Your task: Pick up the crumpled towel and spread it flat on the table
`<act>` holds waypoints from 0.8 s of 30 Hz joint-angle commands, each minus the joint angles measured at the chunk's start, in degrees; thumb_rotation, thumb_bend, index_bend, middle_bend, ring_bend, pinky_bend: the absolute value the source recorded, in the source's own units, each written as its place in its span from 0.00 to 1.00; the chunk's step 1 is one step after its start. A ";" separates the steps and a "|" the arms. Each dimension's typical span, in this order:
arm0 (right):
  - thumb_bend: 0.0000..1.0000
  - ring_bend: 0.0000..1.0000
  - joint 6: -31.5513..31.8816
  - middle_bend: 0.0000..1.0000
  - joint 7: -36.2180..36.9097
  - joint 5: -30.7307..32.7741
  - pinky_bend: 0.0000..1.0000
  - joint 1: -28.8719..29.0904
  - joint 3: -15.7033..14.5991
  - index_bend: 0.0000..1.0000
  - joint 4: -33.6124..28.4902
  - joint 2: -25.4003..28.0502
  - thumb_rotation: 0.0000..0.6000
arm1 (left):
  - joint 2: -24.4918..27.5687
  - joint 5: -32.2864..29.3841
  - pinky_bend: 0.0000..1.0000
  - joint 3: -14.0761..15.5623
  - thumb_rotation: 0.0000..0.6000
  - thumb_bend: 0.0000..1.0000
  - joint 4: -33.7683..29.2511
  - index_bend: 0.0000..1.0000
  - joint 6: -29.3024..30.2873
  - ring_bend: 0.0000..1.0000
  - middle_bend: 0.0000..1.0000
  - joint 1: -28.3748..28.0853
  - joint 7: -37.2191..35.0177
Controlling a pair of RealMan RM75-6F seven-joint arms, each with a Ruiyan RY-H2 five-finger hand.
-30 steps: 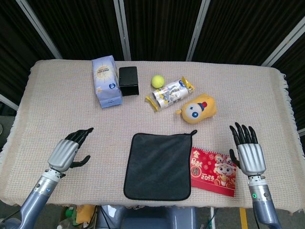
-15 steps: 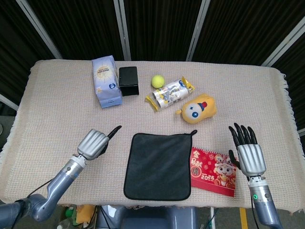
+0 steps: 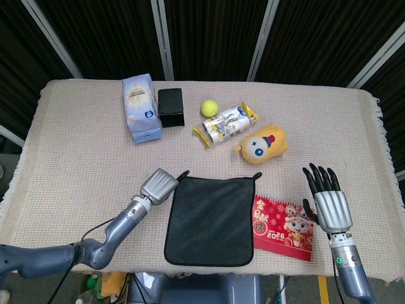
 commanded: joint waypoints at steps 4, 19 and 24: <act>0.50 0.00 -0.51 0.02 0.10 -0.07 0.04 -0.13 0.19 0.00 0.32 -0.28 1.00 | -0.90 -1.60 0.73 1.76 1.00 0.96 0.72 0.07 -0.84 0.70 0.77 -1.72 0.37; 0.50 0.00 -0.63 0.01 -0.18 -0.51 0.04 -0.55 1.05 0.00 -0.04 -0.41 1.00 | -2.30 -3.46 0.73 5.43 1.00 0.96 2.88 0.07 -1.23 0.70 0.77 -4.06 -0.43; 0.50 0.00 -0.94 0.01 0.09 -0.48 0.04 -0.64 1.21 0.00 -0.13 -0.24 1.00 | -2.38 -4.36 0.73 6.28 1.00 0.96 3.53 0.08 -0.90 0.70 0.77 -4.45 -0.26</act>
